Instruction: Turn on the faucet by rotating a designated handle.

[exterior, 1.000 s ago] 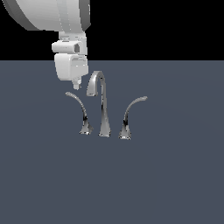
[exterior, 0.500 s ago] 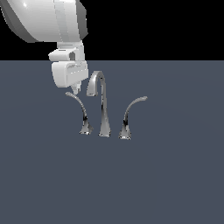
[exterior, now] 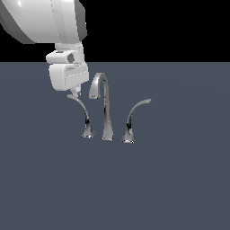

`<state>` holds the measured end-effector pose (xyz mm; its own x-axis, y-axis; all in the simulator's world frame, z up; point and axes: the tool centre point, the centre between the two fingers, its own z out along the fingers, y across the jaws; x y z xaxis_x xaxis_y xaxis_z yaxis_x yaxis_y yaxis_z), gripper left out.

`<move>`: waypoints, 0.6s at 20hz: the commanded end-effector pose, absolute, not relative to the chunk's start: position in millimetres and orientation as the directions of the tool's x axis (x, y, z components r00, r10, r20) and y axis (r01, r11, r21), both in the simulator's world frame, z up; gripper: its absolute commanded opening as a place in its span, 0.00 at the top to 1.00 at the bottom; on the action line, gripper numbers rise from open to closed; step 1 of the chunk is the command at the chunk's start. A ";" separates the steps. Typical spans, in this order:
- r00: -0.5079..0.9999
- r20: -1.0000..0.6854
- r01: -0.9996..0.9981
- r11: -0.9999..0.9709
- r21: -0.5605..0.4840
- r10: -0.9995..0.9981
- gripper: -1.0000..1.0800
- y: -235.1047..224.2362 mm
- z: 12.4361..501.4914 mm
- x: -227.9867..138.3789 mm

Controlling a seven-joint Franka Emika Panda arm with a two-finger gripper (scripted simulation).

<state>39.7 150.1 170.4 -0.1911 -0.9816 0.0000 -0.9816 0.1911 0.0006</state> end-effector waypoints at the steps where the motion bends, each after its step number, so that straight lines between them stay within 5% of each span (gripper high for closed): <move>1: -0.191 0.000 -0.982 0.191 0.000 -0.982 1.00 154.9 170.4 32.7; 12: -0.201 0.003 -0.980 0.201 -0.010 -0.980 1.00 159.1 170.5 15.2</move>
<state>20.0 159.5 170.5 -0.2020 -0.9794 0.0003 -0.9793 0.2020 -0.0137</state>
